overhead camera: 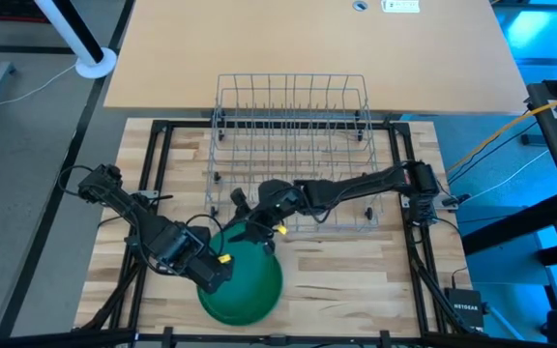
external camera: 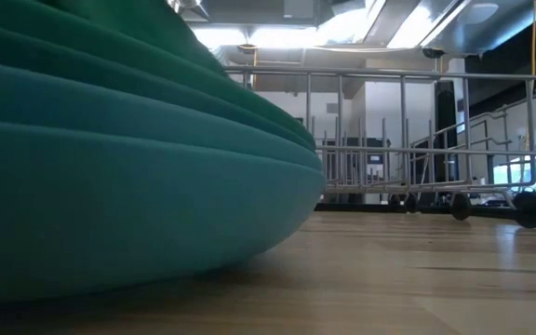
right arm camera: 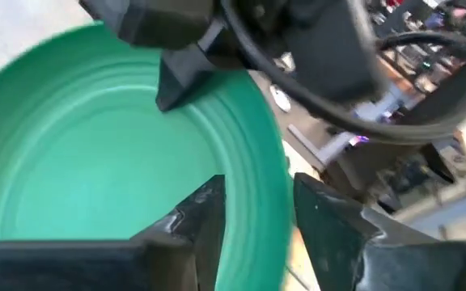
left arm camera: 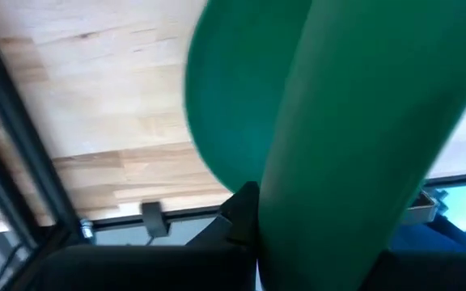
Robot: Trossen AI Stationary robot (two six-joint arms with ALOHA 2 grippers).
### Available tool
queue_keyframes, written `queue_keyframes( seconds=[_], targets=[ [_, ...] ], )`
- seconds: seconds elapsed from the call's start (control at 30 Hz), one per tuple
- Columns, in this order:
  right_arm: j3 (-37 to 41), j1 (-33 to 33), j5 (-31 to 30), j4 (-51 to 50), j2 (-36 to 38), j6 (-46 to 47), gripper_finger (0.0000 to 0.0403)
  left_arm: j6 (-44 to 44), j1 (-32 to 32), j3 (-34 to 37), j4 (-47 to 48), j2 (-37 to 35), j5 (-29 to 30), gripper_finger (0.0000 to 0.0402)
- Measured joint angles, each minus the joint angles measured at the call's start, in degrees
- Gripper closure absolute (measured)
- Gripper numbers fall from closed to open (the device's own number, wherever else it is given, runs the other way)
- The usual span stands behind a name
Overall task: Sort dishes
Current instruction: Put the top green plate into the dish rack
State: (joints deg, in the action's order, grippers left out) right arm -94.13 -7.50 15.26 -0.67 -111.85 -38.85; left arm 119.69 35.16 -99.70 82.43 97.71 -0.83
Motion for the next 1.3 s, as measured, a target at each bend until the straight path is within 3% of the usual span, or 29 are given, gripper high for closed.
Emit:
queue_keyframes(
  seconds=[0.23, 0.47, 0.7, 1.0, 1.17, 1.3],
  targets=[
    [0.00, 1.31, -2.62, -8.21, 6.32, -2.28, 0.0249, -0.28, 0.00, -0.59, -1.03, 0.00, 0.12, 0.0377],
    [0.00, 3.16, -3.09, -15.68, 14.00, -3.87, 0.0248, -1.58, 0.09, -6.16, -1.76, -0.02, 1.83, 0.0377],
    [0.00, 7.16, -3.34, -25.28, 24.61, -7.02, 0.0248, -3.64, -0.02, -11.32, 0.19, -0.11, 15.58, 0.0377],
    [0.00, 12.77, -8.66, -29.99, 41.25, -9.73, 0.0248, -3.34, -0.90, -14.51, 7.70, -0.11, 36.19, 0.0377],
    [-0.02, 15.24, -12.39, -31.41, 48.88, -11.88, 0.0248, -9.10, -5.67, -14.51, 7.57, -0.11, 51.07, 0.0377],
    [-0.02, 16.92, -16.48, -34.23, 53.72, -13.79, 0.0248, -17.32, -11.88, -14.53, 7.53, -0.11, 59.00, 0.0377]
  ],
)
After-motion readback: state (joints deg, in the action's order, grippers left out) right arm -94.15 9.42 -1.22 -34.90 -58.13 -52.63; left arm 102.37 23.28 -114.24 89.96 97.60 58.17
